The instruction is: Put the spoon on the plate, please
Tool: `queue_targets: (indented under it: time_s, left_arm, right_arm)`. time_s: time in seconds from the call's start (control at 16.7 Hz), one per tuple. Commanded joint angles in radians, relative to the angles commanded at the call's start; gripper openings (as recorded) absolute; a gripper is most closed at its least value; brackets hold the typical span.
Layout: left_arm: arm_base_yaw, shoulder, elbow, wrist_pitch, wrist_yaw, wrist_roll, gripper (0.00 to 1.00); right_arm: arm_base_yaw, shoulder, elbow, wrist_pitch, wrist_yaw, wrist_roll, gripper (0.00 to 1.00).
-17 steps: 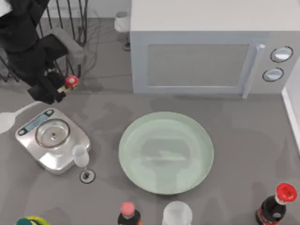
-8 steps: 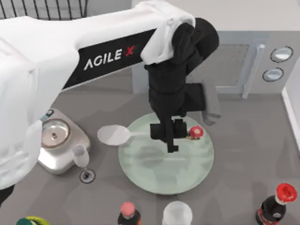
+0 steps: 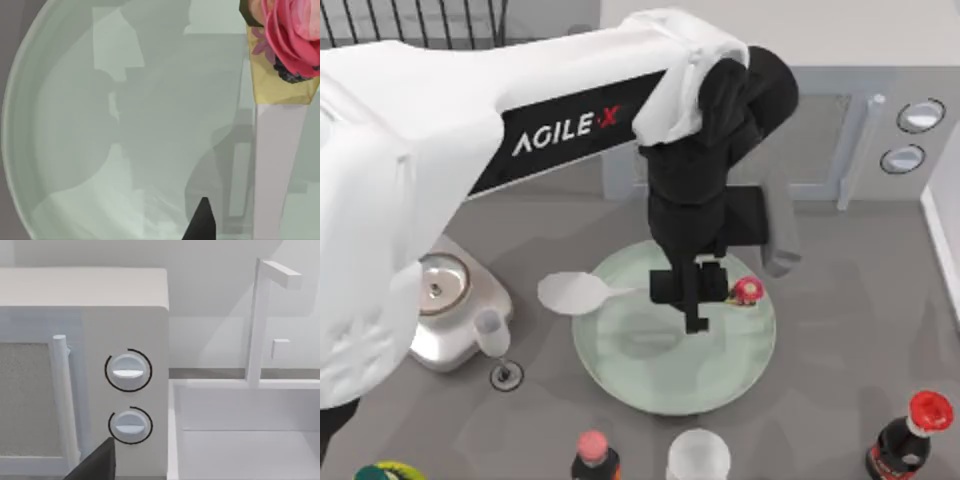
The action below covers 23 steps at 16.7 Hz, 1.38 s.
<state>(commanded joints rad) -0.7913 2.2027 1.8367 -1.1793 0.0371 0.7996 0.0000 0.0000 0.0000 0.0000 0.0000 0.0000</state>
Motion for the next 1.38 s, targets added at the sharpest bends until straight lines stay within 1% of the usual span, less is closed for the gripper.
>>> queue_targets:
  time_s: [0.42,0.72,0.96,1.38]
  left_arm:
    - [-0.057,-0.024,-0.023,0.086,0.043,0.047,0.0]
    - [-0.076,-0.039,-0.042,0.144,0.057,0.062,0.0]
    - [-0.064,-0.042,-0.055,0.166,0.047,0.052,0.0]
    - [-0.011,-0.001,-0.081,0.153,0.003,0.009,0.0]
  right_arm:
    - [0.0,0.0,0.0,0.0,0.0,0.0,1.0]
    - [0.0,0.0,0.0,0.0,0.0,0.0,1.0]
    - [0.0,0.0,0.0,0.0,0.0,0.0,1.0]
    - [0.0,0.0,0.0,0.0,0.0,0.0,1.0]
